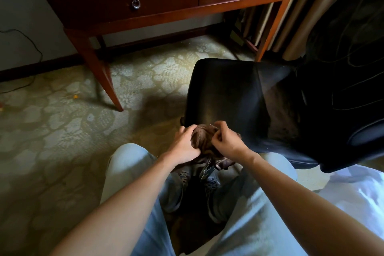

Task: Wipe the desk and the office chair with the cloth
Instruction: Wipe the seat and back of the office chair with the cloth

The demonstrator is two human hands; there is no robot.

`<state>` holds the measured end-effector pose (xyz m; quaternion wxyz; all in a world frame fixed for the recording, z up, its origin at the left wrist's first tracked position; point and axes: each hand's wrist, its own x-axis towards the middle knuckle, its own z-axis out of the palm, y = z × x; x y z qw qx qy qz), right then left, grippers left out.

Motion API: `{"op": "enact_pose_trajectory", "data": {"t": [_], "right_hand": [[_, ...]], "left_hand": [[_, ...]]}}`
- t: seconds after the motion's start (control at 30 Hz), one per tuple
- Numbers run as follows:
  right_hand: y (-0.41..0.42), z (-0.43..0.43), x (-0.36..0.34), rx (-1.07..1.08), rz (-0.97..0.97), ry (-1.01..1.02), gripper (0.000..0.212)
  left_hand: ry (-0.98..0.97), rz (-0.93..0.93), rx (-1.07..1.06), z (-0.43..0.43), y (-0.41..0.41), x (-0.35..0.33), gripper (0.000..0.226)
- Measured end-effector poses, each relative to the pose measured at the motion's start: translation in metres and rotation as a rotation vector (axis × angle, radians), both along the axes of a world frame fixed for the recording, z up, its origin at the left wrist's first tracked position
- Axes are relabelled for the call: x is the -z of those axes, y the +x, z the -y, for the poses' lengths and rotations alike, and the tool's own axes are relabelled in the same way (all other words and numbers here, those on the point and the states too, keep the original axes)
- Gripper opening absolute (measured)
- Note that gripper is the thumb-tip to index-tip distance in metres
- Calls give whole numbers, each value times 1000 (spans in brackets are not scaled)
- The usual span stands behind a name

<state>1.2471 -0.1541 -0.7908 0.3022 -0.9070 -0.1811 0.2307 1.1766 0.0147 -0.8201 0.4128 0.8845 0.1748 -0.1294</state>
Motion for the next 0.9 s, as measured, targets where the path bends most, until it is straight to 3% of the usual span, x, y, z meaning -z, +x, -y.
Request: {"op": "enact_pose_trajectory", "data": {"t": [0.2,0.37,0.63,0.9], "right_hand": [[-3,0,18,2,164,-160,77],[10,-9,15,105,238,-148,57],[36,-16,24,78,68,-128,37],[36,-15,27,14,174,-114,24]], "left_hand": [[-130,23,-98,0,-2,2,43],[-131,102,-192,9,0,11,19],[12,273,-223,15,2,29,24],[124,304,-212,18,2,33,26]]}}
